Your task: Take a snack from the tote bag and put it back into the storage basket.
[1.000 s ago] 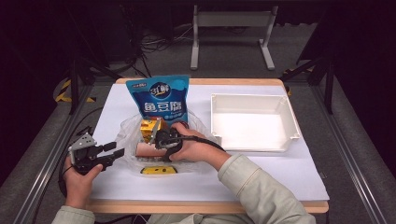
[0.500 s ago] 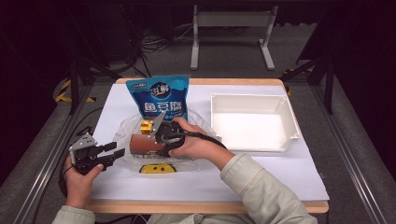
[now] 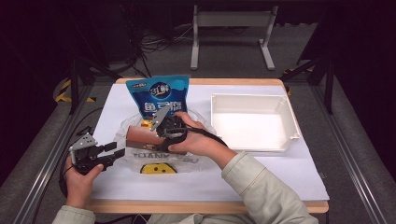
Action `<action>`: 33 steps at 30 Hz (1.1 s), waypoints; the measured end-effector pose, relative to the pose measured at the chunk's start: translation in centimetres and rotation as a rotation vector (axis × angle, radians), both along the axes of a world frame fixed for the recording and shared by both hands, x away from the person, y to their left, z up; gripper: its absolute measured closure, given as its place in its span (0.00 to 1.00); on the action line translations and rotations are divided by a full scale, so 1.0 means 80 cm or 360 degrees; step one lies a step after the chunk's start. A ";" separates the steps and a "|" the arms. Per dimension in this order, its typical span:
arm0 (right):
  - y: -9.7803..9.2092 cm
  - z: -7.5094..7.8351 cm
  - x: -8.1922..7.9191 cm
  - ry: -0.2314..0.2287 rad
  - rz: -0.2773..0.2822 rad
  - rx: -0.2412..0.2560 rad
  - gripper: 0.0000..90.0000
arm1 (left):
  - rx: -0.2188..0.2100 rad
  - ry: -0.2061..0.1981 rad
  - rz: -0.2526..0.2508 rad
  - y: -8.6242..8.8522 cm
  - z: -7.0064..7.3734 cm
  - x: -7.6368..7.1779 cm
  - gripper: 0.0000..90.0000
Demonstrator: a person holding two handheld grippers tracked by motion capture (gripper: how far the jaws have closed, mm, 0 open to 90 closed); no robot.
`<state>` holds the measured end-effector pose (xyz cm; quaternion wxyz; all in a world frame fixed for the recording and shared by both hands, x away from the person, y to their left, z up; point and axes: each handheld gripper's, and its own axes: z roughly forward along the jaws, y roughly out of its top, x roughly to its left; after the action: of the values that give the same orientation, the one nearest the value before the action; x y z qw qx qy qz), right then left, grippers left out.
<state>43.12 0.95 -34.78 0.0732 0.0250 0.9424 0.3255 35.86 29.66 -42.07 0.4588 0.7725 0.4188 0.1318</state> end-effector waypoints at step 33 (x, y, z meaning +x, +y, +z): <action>-0.011 0.072 -0.013 -0.0012 0.0032 0.0192 0.47 | -0.0011 -0.0008 0.0010 0.000 -0.001 0.002 0.53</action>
<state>42.04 0.06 -29.02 0.0718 0.0187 0.9210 0.3824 36.03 29.68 -42.12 0.4621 0.7692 0.4205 0.1338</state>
